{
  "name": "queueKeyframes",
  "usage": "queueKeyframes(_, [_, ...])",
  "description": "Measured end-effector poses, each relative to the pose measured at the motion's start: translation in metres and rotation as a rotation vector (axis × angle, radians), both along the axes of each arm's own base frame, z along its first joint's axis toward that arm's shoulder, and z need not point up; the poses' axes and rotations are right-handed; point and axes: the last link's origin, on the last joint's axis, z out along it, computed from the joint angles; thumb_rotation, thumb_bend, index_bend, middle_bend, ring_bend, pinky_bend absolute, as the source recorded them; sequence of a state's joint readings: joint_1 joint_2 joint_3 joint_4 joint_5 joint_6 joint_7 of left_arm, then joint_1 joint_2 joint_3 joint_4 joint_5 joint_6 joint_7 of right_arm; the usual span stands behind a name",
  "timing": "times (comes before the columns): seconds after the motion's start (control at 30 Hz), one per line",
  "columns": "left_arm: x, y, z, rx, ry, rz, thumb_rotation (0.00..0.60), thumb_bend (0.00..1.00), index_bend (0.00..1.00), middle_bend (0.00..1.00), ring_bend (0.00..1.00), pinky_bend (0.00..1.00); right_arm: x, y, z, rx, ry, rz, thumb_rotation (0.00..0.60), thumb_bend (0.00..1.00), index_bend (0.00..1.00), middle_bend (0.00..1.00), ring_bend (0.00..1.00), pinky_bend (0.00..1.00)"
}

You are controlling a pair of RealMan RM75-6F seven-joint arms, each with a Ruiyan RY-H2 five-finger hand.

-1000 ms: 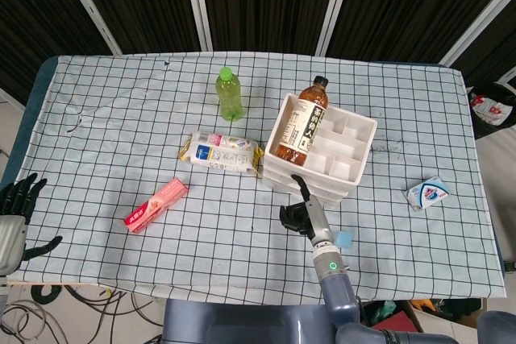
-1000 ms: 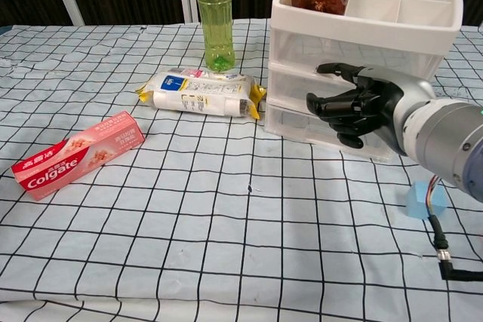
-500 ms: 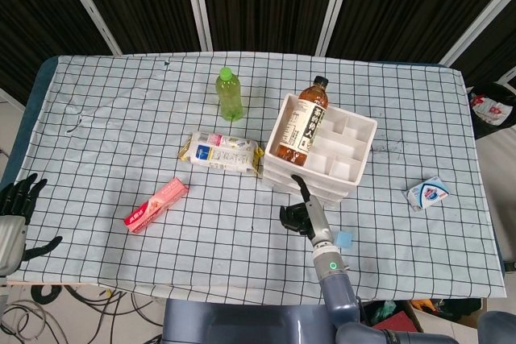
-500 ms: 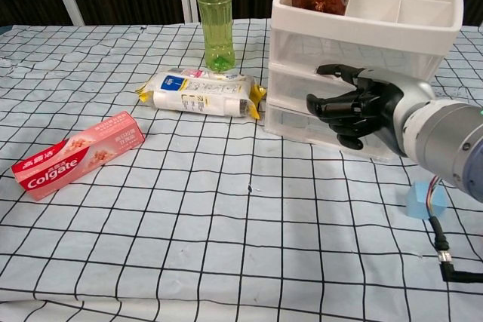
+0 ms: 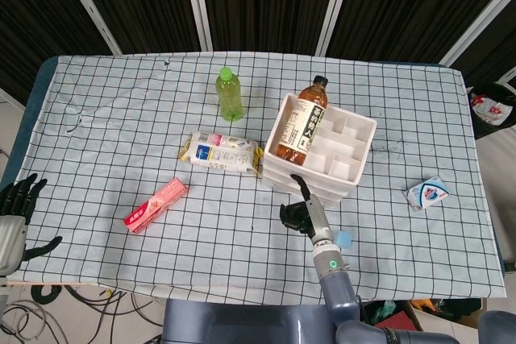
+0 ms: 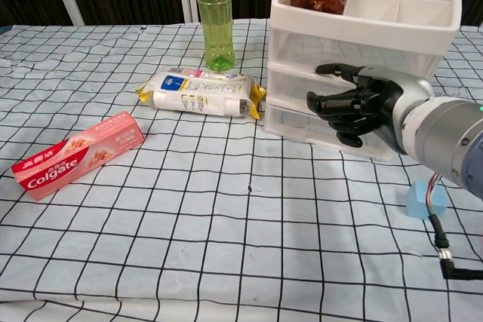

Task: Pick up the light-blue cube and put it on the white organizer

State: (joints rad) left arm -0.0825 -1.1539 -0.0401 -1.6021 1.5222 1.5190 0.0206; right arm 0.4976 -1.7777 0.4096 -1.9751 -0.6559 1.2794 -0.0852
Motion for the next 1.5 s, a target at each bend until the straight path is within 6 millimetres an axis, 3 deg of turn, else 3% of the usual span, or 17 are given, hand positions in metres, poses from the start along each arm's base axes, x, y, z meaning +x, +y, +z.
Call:
queueKeyframes(0.87, [0.0, 0.0, -0.001, -0.001, 0.005, 0.0, 0.6, 0.03, 0.0, 0.0, 0.0, 0.0, 0.003, 0.018, -0.001, 0.052, -0.026, 0.032, 0.6, 0.51, 0.04, 0.88, 0.92, 0.89])
queueKeyframes(1.5, [0.001, 0.002, -0.001, 0.004, 0.008, -0.009, 0.6, 0.03, 0.0, 0.0, 0.0, 0.0, 0.003, 0.037, 0.004, 0.11, 0.0, 0.089, 0.6, 0.51, 0.0, 0.87, 0.91, 0.89])
